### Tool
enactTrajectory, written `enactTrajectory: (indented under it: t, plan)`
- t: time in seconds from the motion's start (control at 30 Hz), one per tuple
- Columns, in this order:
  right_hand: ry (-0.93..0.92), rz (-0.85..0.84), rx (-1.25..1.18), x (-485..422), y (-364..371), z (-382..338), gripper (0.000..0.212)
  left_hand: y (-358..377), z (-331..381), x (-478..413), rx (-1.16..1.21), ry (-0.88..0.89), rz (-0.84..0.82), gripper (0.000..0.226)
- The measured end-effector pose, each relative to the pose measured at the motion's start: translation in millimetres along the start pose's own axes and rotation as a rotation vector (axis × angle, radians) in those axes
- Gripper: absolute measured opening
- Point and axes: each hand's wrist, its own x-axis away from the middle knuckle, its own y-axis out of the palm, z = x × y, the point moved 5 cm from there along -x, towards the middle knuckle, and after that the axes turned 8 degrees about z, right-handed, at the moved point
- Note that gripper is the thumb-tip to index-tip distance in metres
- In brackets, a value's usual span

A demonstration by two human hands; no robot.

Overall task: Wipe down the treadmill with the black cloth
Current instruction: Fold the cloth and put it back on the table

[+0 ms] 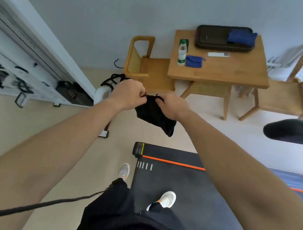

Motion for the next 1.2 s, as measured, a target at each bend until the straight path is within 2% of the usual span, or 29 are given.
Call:
enactTrajectory:
  t: [0.1,0.23,0.3,0.37,0.5,0.6,0.7,0.77,0.83,0.9,1.0,1.1,1.2]
  plan:
    - [-0.042,0.074,0.013,-14,2,-32,0.044,-16,-40,12,0.076,-0.122,0.087,0.032]
    - [-0.016,0.114,-0.093,-30,15,-54,0.049,-13,-85,22,0.122,-0.126,0.126,0.007]
    - [0.010,0.146,-0.098,-41,28,-58,0.048,2,-110,23,0.103,-0.104,0.094,0.012]
    - [0.028,0.158,-0.102,-56,50,-59,0.048,21,-137,23,0.075,-0.108,0.076,0.027]
    - [0.120,0.163,-0.216,-99,119,-46,0.049,75,-207,11,0.129,-0.143,0.136,0.052]
    - [0.174,0.197,-0.313,-132,181,-37,0.053,129,-261,-4,0.230,-0.113,0.121,0.053]
    - [0.225,0.217,-0.394,-154,228,-51,0.036,165,-314,-7,0.474,-0.088,0.187,0.038]
    - [0.270,0.214,-0.446,-158,247,-71,0.024,164,-343,-2,0.613,-0.106,0.255,0.029]
    - [0.283,0.237,-0.448,-157,254,-94,0.017,156,-366,7,0.670,-0.108,0.241,0.037]
    - [0.300,0.302,-0.436,-154,249,-114,0.015,148,-388,15,0.635,-0.090,0.182,0.043]
    - [0.326,0.472,-0.400,-150,231,-134,0.011,126,-418,19,0.553,-0.069,0.197,0.035]
    - [0.405,0.584,-0.412,-149,223,-136,0.026,107,-431,16,0.584,-0.091,0.209,0.024]
    - [0.479,0.572,-0.397,-153,222,-132,0.040,96,-438,2,0.600,-0.111,0.208,0.027]
